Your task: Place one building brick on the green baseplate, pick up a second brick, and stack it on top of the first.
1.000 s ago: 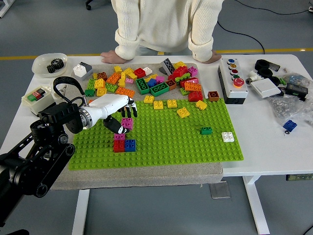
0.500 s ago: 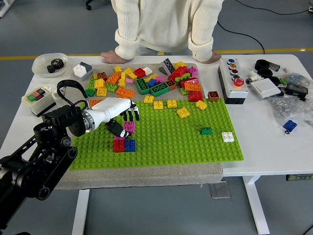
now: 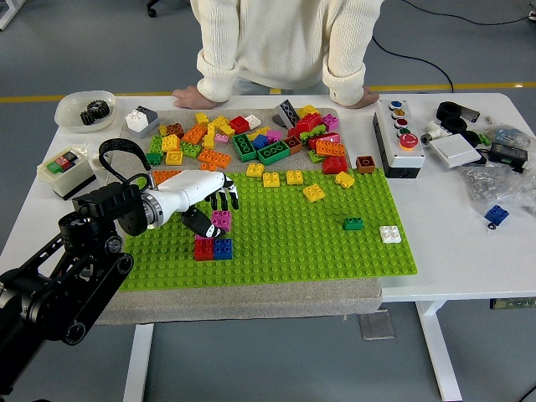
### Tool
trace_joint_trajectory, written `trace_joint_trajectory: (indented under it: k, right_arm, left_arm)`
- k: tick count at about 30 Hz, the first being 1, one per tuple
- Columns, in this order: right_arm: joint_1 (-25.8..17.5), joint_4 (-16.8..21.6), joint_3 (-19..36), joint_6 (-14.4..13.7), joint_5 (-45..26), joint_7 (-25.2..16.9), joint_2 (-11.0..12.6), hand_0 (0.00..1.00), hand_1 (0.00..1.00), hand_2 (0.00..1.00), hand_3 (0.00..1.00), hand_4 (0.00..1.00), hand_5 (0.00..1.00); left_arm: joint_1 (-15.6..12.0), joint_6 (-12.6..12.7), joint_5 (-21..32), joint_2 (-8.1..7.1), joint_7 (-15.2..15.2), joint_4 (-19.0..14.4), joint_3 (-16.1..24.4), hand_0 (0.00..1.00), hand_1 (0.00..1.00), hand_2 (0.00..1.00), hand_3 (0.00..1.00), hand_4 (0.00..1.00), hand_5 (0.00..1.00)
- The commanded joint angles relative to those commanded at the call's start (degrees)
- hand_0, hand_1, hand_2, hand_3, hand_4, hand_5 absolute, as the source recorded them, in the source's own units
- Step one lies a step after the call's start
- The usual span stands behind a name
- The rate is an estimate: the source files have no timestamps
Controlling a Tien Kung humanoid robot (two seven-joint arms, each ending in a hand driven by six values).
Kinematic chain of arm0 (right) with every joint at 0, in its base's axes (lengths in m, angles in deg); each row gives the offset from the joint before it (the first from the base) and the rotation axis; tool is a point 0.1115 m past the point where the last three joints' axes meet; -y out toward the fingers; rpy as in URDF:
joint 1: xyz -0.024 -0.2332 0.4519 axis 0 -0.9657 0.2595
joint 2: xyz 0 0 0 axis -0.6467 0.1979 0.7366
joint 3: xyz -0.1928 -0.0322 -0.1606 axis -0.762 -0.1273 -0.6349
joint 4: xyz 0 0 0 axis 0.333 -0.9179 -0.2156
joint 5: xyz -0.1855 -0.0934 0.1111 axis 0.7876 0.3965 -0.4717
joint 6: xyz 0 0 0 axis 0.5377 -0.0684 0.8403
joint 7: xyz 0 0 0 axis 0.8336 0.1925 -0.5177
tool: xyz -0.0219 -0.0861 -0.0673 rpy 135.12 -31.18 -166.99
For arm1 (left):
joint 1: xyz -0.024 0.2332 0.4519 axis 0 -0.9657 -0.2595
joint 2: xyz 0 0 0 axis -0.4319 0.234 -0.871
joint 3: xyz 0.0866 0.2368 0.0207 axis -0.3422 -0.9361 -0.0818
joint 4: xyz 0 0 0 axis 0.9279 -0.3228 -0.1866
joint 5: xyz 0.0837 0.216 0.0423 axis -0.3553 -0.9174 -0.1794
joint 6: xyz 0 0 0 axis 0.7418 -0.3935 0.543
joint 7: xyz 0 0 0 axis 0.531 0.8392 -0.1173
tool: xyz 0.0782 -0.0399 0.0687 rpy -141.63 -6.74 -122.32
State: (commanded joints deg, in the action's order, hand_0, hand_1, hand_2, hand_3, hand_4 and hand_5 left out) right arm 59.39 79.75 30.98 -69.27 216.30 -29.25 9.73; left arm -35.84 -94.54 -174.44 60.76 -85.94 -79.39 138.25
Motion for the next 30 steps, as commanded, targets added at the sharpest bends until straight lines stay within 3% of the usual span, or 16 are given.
trace_joint_trajectory:
  k: [23,30]
  right_arm:
    - [0.1,0.0,0.1,0.0,0.1,0.0,0.1,0.741,0.642,0.711,0.592,0.83,0.406]
    - [0.0,0.0,0.1,0.0,0.0,0.0,0.0,0.741,0.641,0.711,0.592,0.83,0.406]
  left_arm:
    - [0.1,-0.8,0.0,0.22,-0.1,0.0,-0.2,0.51,0.475,0.483,0.552,0.856,0.002]
    - [0.2,-1.1,0.0,0.24,0.0,0.0,-0.3,0.51,0.482,0.489,0.55,0.904,0.002]
